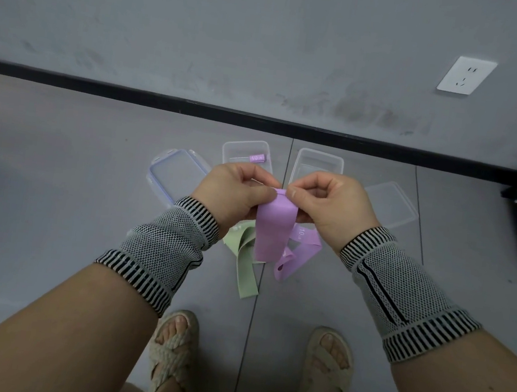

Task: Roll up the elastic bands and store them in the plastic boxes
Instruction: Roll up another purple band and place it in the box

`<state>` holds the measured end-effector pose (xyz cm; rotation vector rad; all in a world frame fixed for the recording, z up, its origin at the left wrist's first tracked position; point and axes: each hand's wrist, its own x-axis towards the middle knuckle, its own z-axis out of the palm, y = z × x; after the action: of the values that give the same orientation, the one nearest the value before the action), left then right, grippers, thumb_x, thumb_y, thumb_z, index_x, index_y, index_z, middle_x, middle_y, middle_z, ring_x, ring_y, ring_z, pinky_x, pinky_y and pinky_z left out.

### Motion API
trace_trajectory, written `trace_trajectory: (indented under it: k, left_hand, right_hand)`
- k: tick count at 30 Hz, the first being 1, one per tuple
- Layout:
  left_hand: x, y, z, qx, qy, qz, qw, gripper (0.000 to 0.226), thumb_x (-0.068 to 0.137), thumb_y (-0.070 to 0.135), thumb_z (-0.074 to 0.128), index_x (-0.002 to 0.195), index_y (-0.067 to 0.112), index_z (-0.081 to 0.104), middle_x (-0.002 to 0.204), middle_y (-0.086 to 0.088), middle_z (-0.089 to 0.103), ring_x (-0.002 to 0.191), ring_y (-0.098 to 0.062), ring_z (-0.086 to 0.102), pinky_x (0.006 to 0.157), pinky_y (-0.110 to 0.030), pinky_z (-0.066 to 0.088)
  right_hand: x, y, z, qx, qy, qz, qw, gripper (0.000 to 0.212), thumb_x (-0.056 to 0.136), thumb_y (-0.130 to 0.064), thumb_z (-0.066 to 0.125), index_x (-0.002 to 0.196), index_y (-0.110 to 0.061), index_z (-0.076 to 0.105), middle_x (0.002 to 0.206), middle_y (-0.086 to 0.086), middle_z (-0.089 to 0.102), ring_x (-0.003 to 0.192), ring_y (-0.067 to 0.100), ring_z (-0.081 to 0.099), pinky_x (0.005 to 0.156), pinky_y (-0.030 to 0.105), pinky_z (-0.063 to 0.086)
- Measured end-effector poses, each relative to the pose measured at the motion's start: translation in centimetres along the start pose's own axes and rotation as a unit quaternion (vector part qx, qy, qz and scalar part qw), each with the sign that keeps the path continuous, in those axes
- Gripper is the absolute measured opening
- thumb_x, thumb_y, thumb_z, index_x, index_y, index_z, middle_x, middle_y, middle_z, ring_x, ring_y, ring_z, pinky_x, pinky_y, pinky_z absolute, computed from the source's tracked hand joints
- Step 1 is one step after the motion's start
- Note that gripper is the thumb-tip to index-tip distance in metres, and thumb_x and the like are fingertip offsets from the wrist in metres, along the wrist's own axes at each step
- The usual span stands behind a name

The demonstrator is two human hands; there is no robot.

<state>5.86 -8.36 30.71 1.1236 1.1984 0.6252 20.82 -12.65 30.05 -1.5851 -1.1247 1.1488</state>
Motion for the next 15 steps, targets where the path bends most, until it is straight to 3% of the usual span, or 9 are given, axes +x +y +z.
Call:
trace_trajectory:
  k: [5,10,15]
  left_hand:
    - [0.00,0.03,-0.03,0.044,-0.018,-0.005,0.999,0.016,0.084,-0.003,0.061,0.075,0.010,0.062,0.069,-0.012,0.063,0.061,-0.018,0.061,0.064,-0.030,0.057]
    - [-0.17,0.15,-0.06,-0.035,-0.023,-0.023,0.999,0.016,0.082,-0.004,0.062,0.072,0.009,0.063,0.078,-0.018,0.058,0.066,-0.022,0.055,0.062,-0.028,0.053]
    - [-0.15,0.15,-0.03,-0.047,-0.030,-0.023,0.998,0.016,0.082,-0.003,0.065,0.071,0.008,0.062,0.067,-0.010,0.062,0.059,-0.017,0.058,0.060,-0.024,0.054]
  right_hand:
    - [0.10,0.37,0.10,-0.022,0.004,0.005,1.000,0.015,0.083,-0.003,0.068,0.073,-0.014,0.067,0.069,0.006,0.067,0.064,0.017,0.065,0.067,0.036,0.060]
    - [0.29,0.44,0.23,-0.046,0.011,-0.017,0.999,0.013,0.082,-0.006,0.070,0.074,-0.016,0.066,0.070,0.005,0.066,0.065,0.016,0.063,0.070,0.040,0.060]
    - [0.50,0.73,0.18,-0.041,0.015,-0.028,0.999,0.017,0.081,-0.004,0.070,0.073,-0.018,0.066,0.072,0.007,0.067,0.069,0.020,0.063,0.072,0.043,0.059]
